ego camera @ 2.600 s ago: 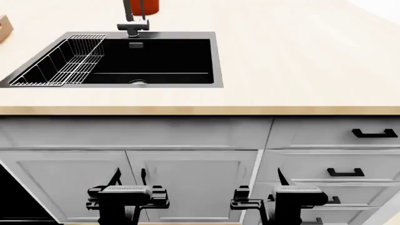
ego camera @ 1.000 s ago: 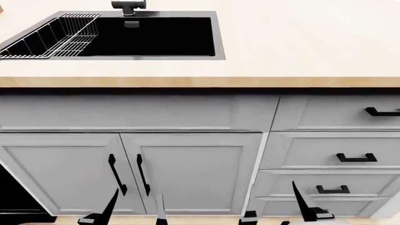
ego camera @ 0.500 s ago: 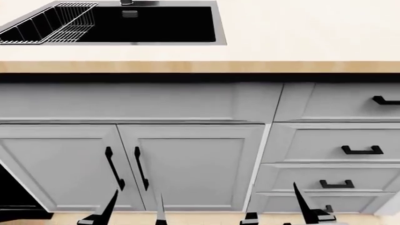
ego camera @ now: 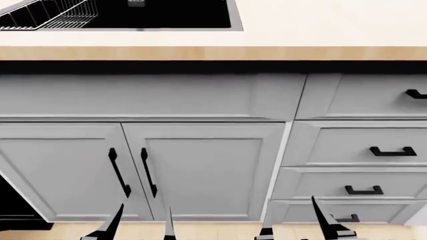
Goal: Close the dishwasher door
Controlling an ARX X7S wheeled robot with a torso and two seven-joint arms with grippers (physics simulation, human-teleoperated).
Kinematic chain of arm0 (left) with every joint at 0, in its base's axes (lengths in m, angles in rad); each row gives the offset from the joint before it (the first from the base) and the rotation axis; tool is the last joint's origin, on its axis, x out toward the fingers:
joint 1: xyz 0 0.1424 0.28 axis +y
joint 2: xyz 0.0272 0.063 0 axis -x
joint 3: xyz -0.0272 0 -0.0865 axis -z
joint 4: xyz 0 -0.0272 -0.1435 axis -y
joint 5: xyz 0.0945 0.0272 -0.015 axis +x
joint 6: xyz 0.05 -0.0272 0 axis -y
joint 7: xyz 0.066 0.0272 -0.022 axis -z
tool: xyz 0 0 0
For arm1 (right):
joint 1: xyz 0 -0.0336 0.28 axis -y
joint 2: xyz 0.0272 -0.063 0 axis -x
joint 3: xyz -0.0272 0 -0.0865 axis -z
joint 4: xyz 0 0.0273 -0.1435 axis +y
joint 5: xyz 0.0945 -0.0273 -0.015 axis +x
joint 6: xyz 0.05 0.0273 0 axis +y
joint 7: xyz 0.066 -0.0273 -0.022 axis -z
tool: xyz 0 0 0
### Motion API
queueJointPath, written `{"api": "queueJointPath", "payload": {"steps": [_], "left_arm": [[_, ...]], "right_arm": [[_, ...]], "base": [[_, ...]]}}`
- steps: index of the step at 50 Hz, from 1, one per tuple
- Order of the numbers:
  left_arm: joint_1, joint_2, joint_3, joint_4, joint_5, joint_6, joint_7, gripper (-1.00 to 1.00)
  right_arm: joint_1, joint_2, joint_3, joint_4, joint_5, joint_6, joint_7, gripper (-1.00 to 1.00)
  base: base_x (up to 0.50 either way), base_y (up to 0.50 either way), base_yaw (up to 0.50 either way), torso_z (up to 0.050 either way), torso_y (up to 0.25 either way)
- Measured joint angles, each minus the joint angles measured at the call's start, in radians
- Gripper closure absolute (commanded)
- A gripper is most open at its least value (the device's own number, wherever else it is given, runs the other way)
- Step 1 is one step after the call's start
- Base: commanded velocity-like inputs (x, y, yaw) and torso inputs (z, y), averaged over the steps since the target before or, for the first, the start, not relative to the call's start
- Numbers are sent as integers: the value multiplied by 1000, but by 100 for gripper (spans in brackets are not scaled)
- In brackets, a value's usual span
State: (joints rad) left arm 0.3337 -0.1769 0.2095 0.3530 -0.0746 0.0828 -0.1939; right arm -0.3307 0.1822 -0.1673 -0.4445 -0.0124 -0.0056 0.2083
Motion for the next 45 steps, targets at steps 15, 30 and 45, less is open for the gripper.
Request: {"api": "queueJointPath", "payload": {"steps": [15, 30, 45], "left_arm": [[-1, -3, 6, 2, -5, -4, -21, -100], [1, -13, 10, 4, -16, 1, -33, -100], [-8, -19, 24, 2, -9, -7, -47, -100]], "right_arm": [[-2, 11, -4, 23, 6, -22, 14, -100], [-9, 22, -16, 17, 1, -27, 27, -100], [-4, 31, -17, 26, 15, -29, 36, -100]], "base": [[0, 0, 0, -50, 0], [0, 0, 0, -50, 0], [0, 0, 0, -50, 0]]}}
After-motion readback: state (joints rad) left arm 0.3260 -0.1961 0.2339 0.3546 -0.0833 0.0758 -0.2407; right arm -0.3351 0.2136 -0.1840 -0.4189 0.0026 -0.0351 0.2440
